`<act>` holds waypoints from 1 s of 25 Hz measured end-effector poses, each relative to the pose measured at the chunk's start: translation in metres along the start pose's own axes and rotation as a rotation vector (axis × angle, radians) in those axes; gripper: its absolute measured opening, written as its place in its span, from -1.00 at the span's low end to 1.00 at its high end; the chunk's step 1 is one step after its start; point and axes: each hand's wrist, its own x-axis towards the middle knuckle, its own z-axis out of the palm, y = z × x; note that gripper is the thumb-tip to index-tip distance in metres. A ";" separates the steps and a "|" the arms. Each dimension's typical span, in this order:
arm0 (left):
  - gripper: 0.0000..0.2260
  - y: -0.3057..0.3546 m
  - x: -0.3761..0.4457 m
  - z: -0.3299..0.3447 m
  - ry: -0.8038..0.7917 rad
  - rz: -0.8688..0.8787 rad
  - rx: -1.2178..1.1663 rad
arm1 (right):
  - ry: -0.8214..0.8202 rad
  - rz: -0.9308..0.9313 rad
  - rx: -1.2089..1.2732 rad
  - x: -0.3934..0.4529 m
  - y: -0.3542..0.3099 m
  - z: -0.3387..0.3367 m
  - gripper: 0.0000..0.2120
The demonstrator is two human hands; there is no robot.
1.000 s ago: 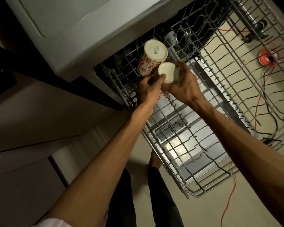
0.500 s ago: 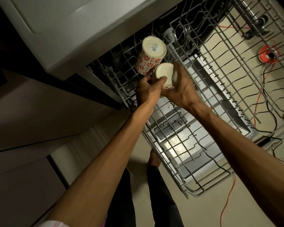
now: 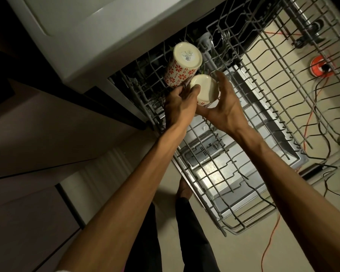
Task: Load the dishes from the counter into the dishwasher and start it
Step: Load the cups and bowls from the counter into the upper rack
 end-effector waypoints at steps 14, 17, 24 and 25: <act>-0.47 0.034 -0.116 -0.054 -0.004 0.314 0.053 | 0.098 -0.019 -0.032 -0.084 -0.069 -0.051 -0.41; -0.48 0.039 -0.142 -0.069 0.044 0.334 0.071 | 0.104 -0.064 -0.042 -0.099 -0.094 -0.058 -0.44; -0.57 0.066 -0.194 -0.125 0.189 0.432 0.079 | 0.085 -0.189 0.032 -0.126 -0.172 -0.065 -0.51; -0.57 0.069 -0.198 -0.132 0.205 0.425 0.074 | 0.075 -0.204 0.047 -0.127 -0.182 -0.066 -0.51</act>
